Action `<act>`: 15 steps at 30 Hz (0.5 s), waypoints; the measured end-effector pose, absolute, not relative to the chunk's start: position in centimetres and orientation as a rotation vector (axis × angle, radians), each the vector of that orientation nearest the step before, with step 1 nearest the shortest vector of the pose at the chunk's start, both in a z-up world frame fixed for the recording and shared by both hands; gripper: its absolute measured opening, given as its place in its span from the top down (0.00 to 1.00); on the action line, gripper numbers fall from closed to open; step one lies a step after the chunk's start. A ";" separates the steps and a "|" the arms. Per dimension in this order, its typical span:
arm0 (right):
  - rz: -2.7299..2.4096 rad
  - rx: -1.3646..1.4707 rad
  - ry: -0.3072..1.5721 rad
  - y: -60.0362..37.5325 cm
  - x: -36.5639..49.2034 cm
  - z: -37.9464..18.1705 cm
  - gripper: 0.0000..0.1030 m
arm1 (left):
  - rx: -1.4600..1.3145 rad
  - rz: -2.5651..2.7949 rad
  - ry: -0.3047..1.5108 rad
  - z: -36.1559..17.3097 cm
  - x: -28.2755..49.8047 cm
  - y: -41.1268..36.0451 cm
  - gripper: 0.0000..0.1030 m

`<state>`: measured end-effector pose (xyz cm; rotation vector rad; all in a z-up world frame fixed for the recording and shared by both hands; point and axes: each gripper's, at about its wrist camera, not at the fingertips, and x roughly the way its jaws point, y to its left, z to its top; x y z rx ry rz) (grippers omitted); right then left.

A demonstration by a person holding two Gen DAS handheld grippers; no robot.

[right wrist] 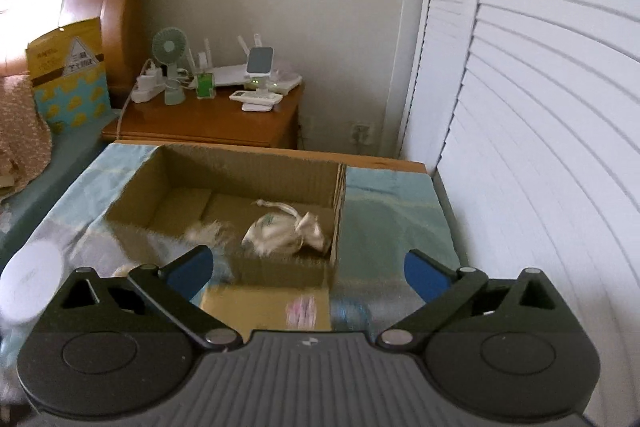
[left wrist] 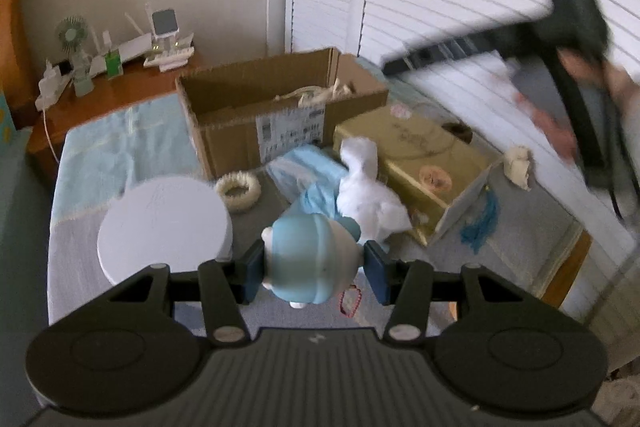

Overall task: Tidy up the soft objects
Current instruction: 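Lower the light blue toy into the cardboard box and open the left tool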

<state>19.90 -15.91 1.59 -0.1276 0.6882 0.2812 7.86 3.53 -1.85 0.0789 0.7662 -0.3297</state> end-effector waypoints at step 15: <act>0.340 -0.121 0.693 -18.4 11.3 0.5 0.00 | 0.128 -0.264 0.695 2.3 19.6 3.2 0.50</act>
